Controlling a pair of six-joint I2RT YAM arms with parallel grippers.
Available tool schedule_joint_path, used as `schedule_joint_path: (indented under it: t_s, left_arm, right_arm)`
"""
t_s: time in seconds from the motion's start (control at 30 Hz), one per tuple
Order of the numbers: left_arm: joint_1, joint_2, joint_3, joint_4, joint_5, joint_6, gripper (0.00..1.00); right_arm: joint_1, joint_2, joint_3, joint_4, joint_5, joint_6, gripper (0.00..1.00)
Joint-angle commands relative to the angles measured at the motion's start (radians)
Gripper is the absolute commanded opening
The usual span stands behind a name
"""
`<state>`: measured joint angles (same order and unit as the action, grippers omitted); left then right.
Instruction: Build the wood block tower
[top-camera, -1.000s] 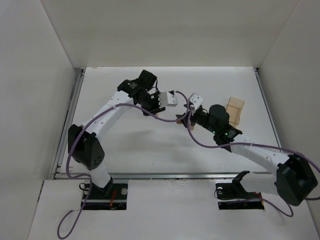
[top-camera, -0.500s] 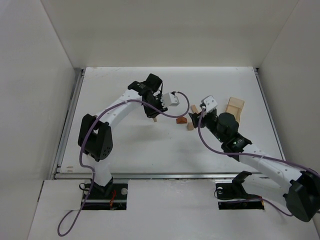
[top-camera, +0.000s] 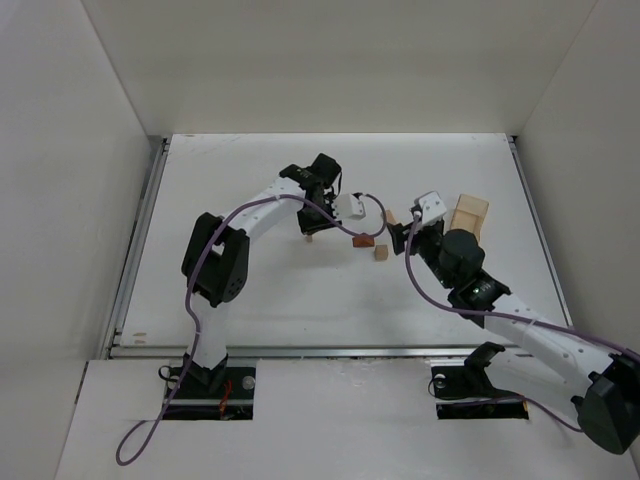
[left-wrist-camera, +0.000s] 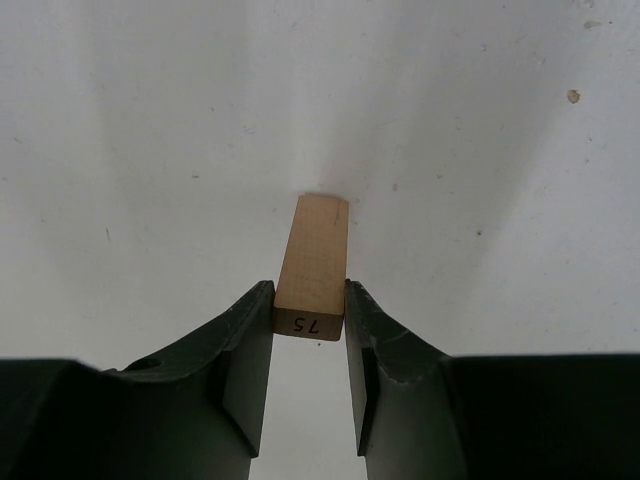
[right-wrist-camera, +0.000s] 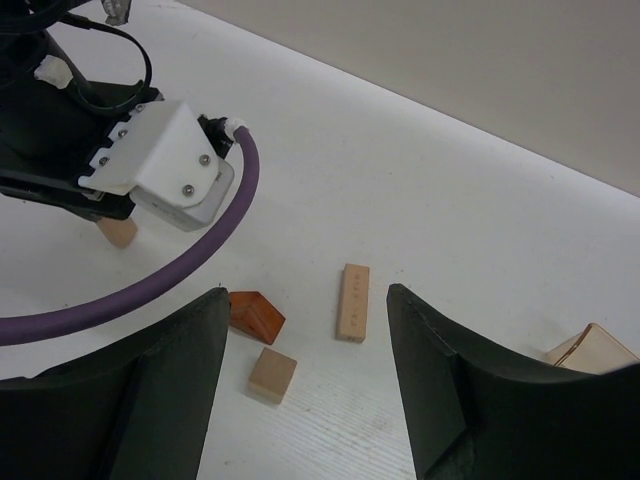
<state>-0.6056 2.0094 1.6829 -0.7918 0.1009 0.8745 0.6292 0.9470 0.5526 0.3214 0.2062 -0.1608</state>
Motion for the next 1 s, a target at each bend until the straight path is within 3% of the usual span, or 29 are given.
schedule_joint_path:
  t_s: [0.0, 0.97]
  left_arm:
    - [-0.016, -0.031, 0.049, -0.017, 0.002, 0.061, 0.00]
    - [-0.016, -0.031, -0.054, 0.015, 0.063, 0.078, 0.03]
  right_arm:
    - [0.004, -0.039, -0.010, 0.018, 0.027, 0.012, 0.70]
    - [0.004, -0.030, 0.000, 0.018, 0.007, 0.012, 0.70]
